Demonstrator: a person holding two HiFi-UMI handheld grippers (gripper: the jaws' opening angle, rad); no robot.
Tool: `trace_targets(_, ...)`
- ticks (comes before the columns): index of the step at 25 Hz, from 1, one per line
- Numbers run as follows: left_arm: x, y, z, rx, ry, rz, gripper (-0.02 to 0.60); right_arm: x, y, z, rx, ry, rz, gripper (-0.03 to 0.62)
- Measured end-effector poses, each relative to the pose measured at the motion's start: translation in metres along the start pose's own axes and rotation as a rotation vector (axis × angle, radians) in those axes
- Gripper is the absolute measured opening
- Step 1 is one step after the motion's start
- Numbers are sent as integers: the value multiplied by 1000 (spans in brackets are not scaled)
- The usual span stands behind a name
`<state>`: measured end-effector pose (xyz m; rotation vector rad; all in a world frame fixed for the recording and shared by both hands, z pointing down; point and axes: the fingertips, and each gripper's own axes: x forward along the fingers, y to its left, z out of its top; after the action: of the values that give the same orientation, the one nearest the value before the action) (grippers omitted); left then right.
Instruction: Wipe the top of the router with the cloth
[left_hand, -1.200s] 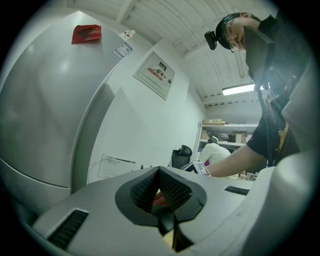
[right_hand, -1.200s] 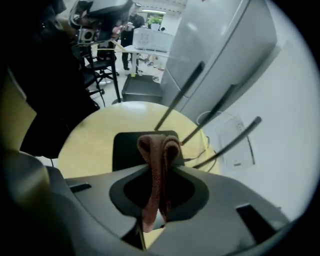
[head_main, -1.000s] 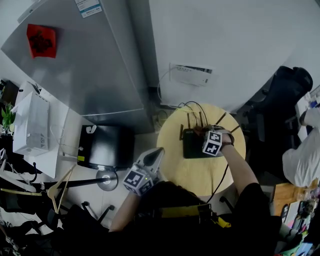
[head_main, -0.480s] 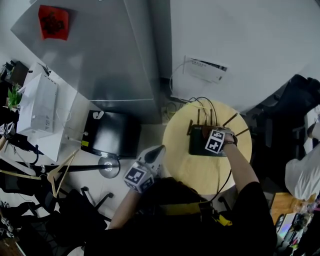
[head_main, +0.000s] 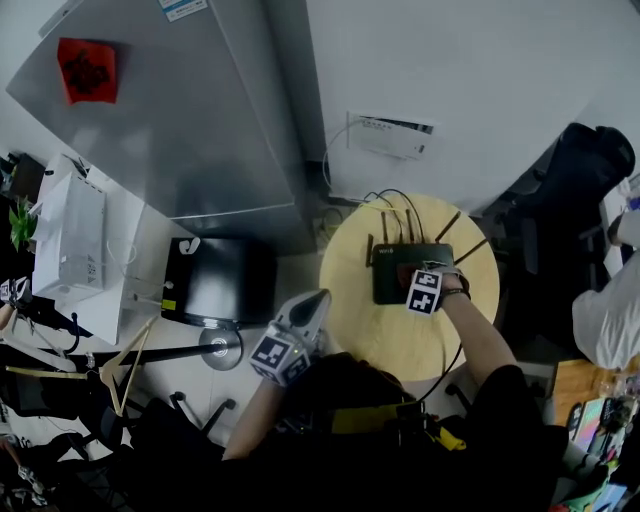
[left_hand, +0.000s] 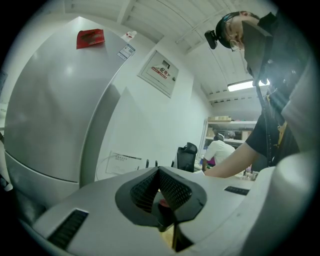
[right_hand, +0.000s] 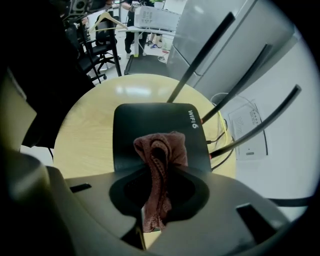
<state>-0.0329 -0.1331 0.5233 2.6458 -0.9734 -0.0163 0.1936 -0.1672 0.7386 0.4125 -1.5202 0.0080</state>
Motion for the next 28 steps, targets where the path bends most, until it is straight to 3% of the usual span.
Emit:
trace_targets(10, 15, -10, 7, 14, -11, -97, -6, -11, 50, -7, 34, 5, 116, 62)
trace_targets(23, 39, -32, 11, 0, 20, -210, -6, -18, 79, -14, 77, -37, 159, 62)
trace_targets(28, 43, -34, 11, 3, 32, -220, -6, -22, 93, -24, 48, -43, 278, 61)
